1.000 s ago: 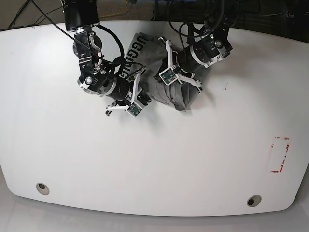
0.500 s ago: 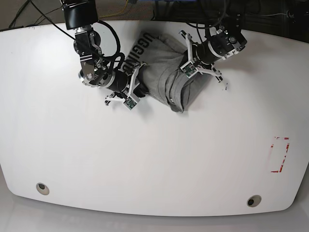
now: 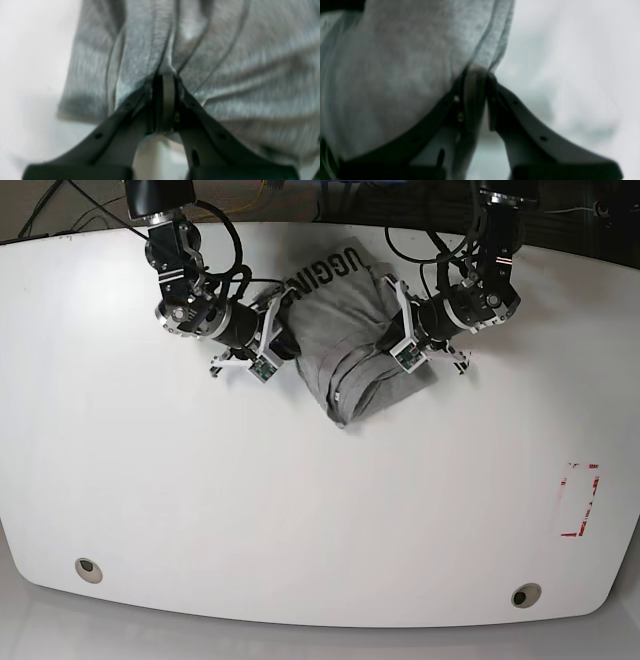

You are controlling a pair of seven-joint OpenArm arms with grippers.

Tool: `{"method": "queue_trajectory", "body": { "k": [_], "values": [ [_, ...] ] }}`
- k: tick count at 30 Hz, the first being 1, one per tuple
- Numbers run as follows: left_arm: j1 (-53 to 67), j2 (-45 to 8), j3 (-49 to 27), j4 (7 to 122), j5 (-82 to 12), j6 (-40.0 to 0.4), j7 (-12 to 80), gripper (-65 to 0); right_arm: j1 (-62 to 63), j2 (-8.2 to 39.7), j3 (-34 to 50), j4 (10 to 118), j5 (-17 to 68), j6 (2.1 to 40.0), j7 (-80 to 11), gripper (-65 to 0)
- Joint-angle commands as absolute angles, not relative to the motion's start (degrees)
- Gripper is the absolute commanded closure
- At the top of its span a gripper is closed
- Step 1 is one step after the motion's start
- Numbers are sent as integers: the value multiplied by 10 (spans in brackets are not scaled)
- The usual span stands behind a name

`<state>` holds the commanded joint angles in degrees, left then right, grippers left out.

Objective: Layout the t-shirt on the table in an organized manner, then fold the t-shirt properly
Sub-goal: 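Grasp the folded bundle's sides with both grippers and fold it over, then straighten the folded bundle with both grippers, then release with the right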

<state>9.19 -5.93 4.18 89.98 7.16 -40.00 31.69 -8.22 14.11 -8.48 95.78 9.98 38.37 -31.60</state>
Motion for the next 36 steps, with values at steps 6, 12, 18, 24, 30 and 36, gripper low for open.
{"method": "queue_trajectory", "body": {
  "k": [6, 12, 18, 24, 30, 36],
  "values": [
    [56, -38, 43, 889, 71, -400, 317, -32, -109, 162, -85, 1001, 100, 381, -316, -64],
    [41, -28, 43, 928, 71, -400, 317, -32, -109, 178, -84, 1038, 99, 380, -335, -64],
    [44, -16, 43, 1014, 71, -400, 318, -32, -105, 182, -64, 1093, 99, 380, -367, -64],
    [51, -16, 41, 1076, 71, -400, 320, -32, -69, 178, -44, 1110, 103, 382, -388, -64],
    [73, -16, 41, 1090, 71, -400, 320, -32, -33, 159, -44, 1087, 100, 384, -390, -64],
    [101, 18, 42, 1091, 71, -400, 317, -32, 7, 137, -49, 1027, 100, 385, -389, -66]
  ]
}}
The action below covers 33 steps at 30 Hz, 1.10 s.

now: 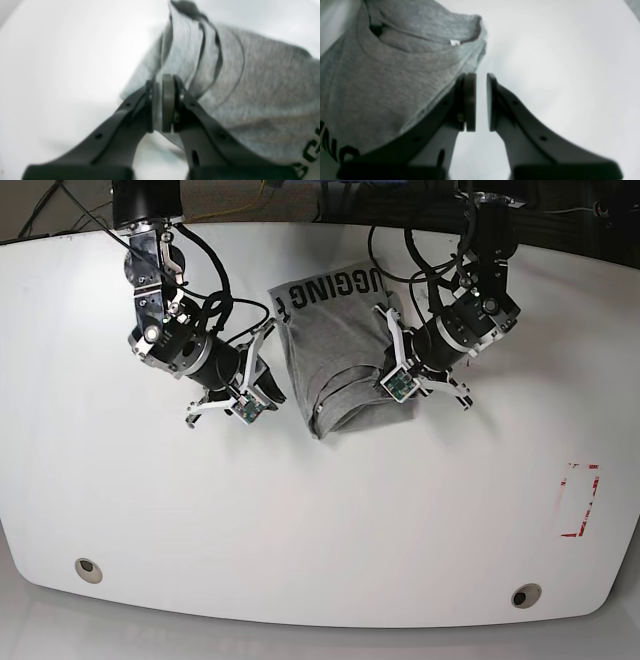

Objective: Layout the t-shirt on the table in an organized manner, then fold the t-shirt properly
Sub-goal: 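Straighten the folded bundle with both grippers, then release with the right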

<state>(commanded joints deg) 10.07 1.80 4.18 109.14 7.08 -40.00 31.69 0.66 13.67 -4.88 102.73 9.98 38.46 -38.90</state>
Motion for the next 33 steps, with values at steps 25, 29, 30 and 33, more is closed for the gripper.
{"method": "queue_trajectory", "body": {
  "k": [25, 29, 30, 33],
  "values": [
    [123, 7, 32, 949, 71, -400, 315, -32, -14, 120, -110, 887, 99, 381, -298, -64],
    [109, -12, 31, 936, 71, -400, 294, -32, -33, 131, -110, 916, 99, 380, -299, -64],
    [109, -15, 31, 934, 71, -400, 287, -32, -37, 131, -111, 923, 99, 380, -300, -64],
    [108, -19, 31, 937, 71, -400, 278, -32, -51, 131, -111, 941, 99, 379, -305, -64]
  ]
}}
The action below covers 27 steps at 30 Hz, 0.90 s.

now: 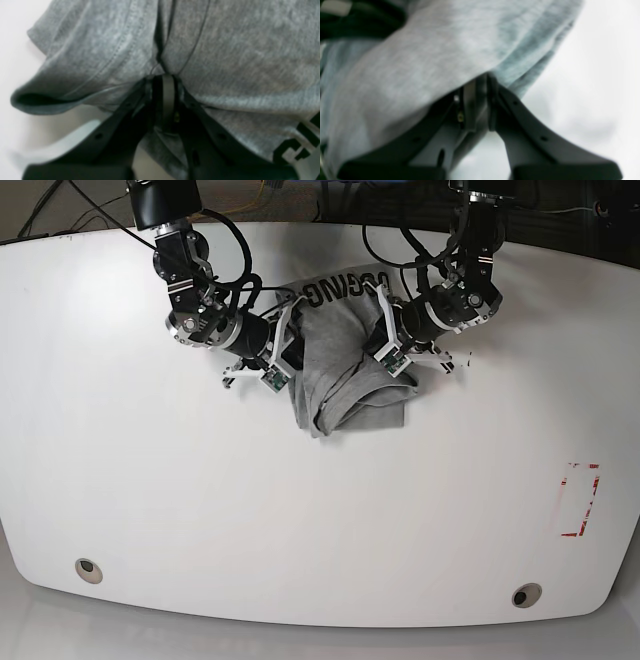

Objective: Layout the t-shirt on the table in an organized manner, then fold the t-shirt properly
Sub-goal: 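Straighten the folded bundle with both grippers, then release with the right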

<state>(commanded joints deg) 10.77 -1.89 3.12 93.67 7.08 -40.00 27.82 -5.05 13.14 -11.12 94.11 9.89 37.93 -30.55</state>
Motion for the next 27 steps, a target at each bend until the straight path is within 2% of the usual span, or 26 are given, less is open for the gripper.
{"method": "queue_trajectory", "body": {
  "k": [16, 27],
  "values": [
    [107, -15, 32, 1078, 71, -400, 276, -32, -65, 140, -108, 1012, 99, 379, -333, -64],
    [81, 39, 36, 1082, 72, -400, 233, -32, -63, 156, -36, 1034, 99, 380, -333, -64]
  ]
}}
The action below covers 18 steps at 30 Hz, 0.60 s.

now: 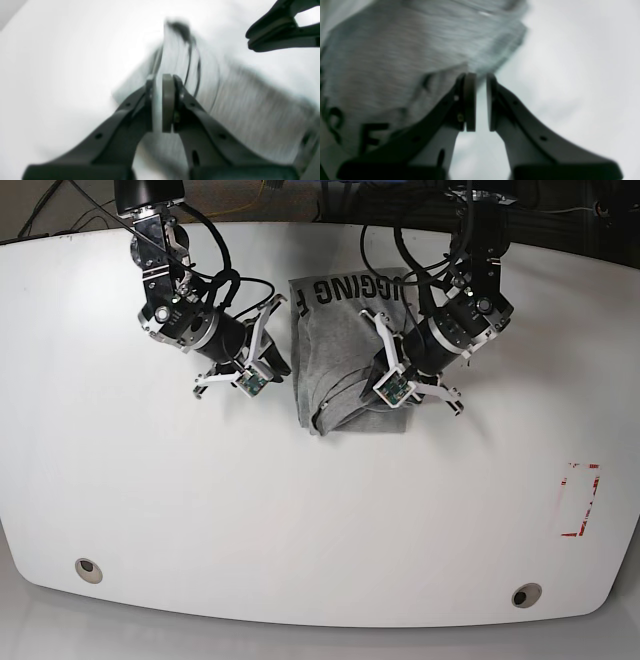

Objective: Layout the t-shirt on the table in an organized manner, then fold the t-shirt properly
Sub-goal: 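Straighten the folded bundle with both grippers, then release with the right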

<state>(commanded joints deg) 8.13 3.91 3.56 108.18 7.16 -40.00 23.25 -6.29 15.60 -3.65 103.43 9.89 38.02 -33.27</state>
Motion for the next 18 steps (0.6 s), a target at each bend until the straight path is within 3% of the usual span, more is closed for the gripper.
{"method": "queue_trajectory", "body": {
  "k": [12, 18],
  "values": [
    [94, 68, 75, 1004, 72, -291, 173, -32, -62, 158, 53, 1034, 99, 385, -335, -64],
    [102, 68, 124, 975, 72, -264, 166, -32, -64, 176, 59, 1034, 100, 385, -335, -64]
  ]
}}
